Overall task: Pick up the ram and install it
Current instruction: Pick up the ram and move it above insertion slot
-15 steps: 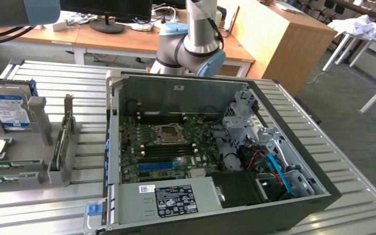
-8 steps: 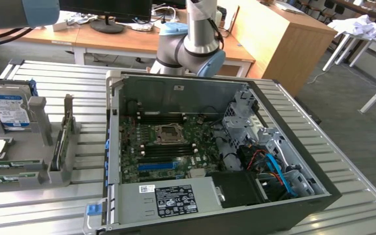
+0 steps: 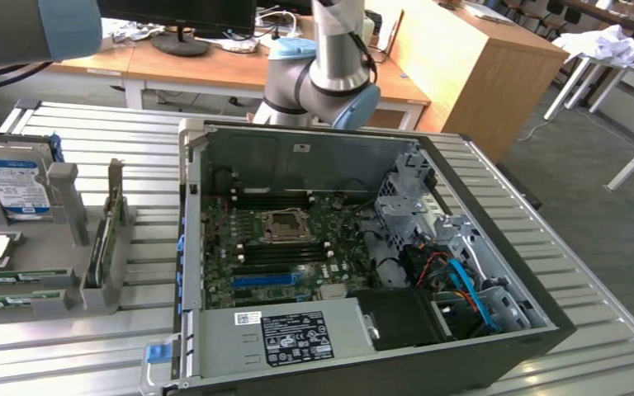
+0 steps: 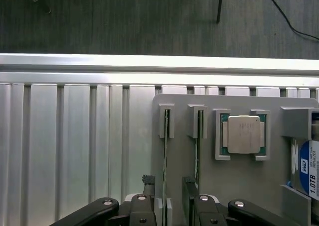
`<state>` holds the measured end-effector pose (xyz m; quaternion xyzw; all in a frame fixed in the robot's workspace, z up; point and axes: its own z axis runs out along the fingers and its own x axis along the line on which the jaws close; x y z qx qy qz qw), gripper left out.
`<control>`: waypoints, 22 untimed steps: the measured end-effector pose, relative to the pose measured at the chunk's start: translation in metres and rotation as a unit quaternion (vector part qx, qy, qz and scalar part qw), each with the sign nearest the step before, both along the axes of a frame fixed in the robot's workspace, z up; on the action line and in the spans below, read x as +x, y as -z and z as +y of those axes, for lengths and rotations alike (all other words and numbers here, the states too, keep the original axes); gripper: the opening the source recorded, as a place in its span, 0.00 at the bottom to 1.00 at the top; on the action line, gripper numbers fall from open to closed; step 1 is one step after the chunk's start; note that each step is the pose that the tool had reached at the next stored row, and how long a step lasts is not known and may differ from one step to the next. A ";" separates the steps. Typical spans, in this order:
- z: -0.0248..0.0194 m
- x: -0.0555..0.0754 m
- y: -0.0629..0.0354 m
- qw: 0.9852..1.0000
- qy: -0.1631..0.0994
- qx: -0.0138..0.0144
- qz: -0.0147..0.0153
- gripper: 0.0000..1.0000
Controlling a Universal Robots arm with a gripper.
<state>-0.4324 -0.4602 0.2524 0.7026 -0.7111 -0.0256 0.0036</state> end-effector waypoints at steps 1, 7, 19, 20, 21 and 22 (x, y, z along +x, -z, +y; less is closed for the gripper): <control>0.0000 0.000 0.0015 1.000 0.000 0.000 0.000 0.36; -0.0002 0.000 0.0117 1.000 0.000 0.000 0.000 0.36; -0.0004 0.000 0.0313 1.000 0.000 0.000 0.000 0.36; -0.0004 0.000 0.0326 1.000 0.000 0.000 0.000 0.36; -0.0004 0.000 0.0335 1.000 0.000 0.000 0.000 0.36; -0.0004 0.000 0.0337 1.000 0.000 0.000 0.000 0.36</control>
